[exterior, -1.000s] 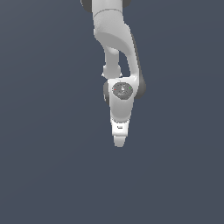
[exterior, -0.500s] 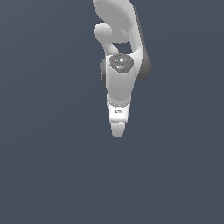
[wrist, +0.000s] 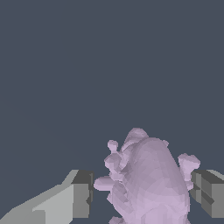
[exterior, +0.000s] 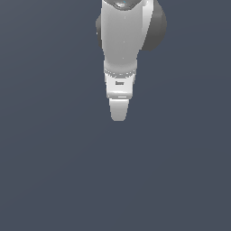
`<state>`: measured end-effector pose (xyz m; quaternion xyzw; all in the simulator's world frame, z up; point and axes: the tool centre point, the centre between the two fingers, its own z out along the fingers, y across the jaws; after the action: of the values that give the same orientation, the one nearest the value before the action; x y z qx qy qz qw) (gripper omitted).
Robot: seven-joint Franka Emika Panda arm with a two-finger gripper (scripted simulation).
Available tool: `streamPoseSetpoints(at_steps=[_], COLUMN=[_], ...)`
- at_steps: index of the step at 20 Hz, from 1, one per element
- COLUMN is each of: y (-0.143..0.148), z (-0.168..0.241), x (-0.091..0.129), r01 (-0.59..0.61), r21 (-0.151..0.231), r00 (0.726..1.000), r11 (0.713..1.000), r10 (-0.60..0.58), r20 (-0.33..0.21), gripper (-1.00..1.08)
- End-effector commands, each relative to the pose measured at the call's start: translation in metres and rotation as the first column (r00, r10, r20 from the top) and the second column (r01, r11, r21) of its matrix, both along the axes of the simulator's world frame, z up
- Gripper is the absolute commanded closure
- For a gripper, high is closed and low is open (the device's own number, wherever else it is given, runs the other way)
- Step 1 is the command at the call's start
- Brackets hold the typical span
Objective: Pick up the object and move it to a goal position.
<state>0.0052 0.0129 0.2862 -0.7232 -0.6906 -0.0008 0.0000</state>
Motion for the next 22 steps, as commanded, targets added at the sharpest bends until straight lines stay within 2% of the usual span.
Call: streamPoseSetpoints(at_steps=[1,11,22], y=[-0.003,-0.014,-0.02], z=[0.029,0.121,0.159], x=[-0.001,0.0,0.003], r01=[0.0,0.002,0.003], r21=[0.001,0.0,-0.001], r00=[1.0,1.0,1.0], r11=[1.0,1.0,1.0], r10=[0.0,-0.002,-0.003], r20=[-0.001,-0.001,-0.001], gripper=[1.08,1.08,1.08])
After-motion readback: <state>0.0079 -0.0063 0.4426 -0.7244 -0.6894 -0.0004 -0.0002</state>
